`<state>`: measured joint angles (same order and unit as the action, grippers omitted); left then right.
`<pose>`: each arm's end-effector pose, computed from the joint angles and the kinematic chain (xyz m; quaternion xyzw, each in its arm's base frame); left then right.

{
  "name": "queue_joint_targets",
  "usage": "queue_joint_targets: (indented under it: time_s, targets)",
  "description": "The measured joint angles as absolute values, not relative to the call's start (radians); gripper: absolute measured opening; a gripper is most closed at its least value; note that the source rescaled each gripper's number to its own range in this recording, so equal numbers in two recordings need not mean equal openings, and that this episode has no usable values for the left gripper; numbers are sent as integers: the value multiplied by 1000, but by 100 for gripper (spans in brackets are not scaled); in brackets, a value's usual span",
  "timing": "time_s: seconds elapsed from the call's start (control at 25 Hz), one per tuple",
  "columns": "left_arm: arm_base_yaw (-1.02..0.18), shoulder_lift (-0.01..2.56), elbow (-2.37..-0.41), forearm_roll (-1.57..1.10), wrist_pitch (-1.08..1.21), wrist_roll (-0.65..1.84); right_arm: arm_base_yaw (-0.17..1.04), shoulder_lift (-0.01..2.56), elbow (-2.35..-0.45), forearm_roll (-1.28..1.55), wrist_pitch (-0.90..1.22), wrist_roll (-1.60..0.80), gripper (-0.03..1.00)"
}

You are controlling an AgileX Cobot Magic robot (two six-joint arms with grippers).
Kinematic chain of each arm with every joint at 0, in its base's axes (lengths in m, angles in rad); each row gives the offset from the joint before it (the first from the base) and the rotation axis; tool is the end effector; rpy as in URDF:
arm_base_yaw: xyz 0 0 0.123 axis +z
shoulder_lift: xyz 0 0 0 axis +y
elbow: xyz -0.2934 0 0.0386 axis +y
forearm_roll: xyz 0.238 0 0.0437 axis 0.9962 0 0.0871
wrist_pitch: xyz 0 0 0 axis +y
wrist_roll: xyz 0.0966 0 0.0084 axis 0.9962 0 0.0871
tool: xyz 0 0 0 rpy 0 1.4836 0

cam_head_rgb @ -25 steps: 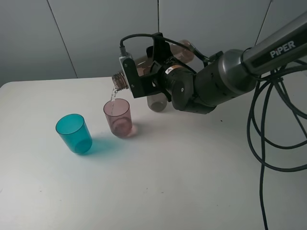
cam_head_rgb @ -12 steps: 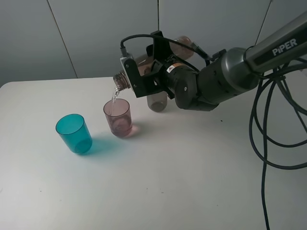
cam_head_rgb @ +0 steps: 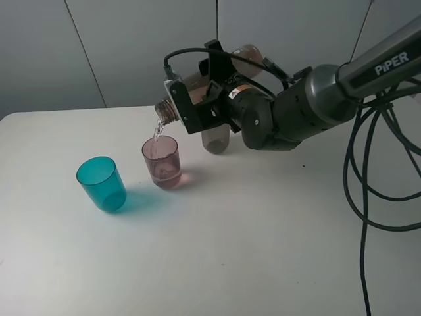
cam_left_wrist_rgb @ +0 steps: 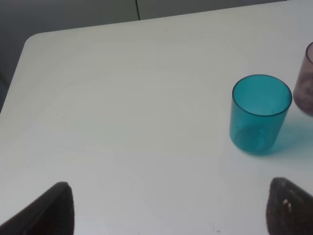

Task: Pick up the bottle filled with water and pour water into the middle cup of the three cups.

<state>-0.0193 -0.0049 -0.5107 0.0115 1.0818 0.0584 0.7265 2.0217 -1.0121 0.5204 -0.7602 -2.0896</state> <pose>-0.0220 0.0014 0.2708 0.0329 0.8540 0.0159 0.5190 0.3322 0.2508 0.1710 -0.6851 0.3728 -0.4054 0.4769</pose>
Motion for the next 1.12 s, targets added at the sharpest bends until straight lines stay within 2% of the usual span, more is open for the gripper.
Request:
queue_joint_targets:
  time_s: [1.12]
  targets:
    - [-19, -5, -511, 12, 1082, 58, 707, 2022, -1014, 397, -765, -2090, 2]
